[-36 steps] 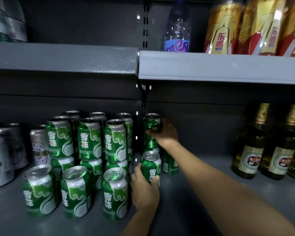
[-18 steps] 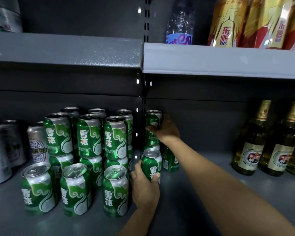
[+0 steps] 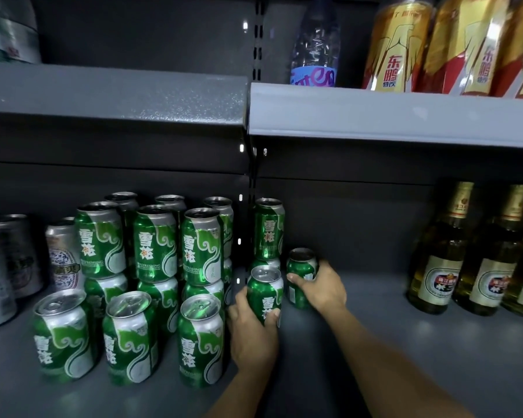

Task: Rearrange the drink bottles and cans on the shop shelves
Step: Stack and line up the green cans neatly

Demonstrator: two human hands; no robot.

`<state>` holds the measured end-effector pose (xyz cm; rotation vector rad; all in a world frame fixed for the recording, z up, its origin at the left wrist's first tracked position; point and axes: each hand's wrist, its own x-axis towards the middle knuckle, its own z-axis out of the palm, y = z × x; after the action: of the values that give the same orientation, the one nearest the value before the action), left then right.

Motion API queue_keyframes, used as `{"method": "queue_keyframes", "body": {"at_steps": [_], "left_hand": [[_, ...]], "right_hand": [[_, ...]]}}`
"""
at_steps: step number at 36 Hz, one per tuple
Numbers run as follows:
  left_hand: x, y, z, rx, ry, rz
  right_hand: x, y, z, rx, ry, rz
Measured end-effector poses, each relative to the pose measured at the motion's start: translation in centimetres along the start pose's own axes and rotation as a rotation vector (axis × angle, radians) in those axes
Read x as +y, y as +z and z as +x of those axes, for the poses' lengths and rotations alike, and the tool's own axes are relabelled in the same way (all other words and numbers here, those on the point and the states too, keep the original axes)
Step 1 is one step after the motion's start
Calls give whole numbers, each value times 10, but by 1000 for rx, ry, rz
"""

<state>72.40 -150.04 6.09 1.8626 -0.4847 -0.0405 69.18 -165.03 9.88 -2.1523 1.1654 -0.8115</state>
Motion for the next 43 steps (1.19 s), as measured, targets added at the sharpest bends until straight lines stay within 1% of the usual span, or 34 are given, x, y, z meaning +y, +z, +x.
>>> {"method": "queue_keyframes", "body": {"at_steps": [2,5,7,8,11,18,22,29,36,41,43], "left_hand": [[1,0,0,-1,-11,9],[0,0,0,3,-3,25],[0,0,-1,2,-2,33],[-1,0,-1,3,-1,37],[-2,0,0,11,11,48],[-2,0,0,13,17,71],[-2,1,0,16,5,68],[-2,1,0,8,-1,67],[-3,1,2,8,-6,61],[-2,2,1,17,-15,12],[1,3,-3,65,-28,-67]], "right_hand": [[-5,-6,-10,148,-60,-1],[-22,-22,-23,341,-130,162],[-39,-33,-27,398,-170,276],[-48,-38,-29,400,-188,325],[-71,-44,-37,329,-269,366],[-85,-31,-43,159,-325,193],[-87,-28,-42,137,-318,187],[-91,-30,-36,44,-318,125],[-90,-27,-41,50,-326,100],[-85,-24,-44,-8,-318,55],[-79,-24,-48,2,-318,34]]}}
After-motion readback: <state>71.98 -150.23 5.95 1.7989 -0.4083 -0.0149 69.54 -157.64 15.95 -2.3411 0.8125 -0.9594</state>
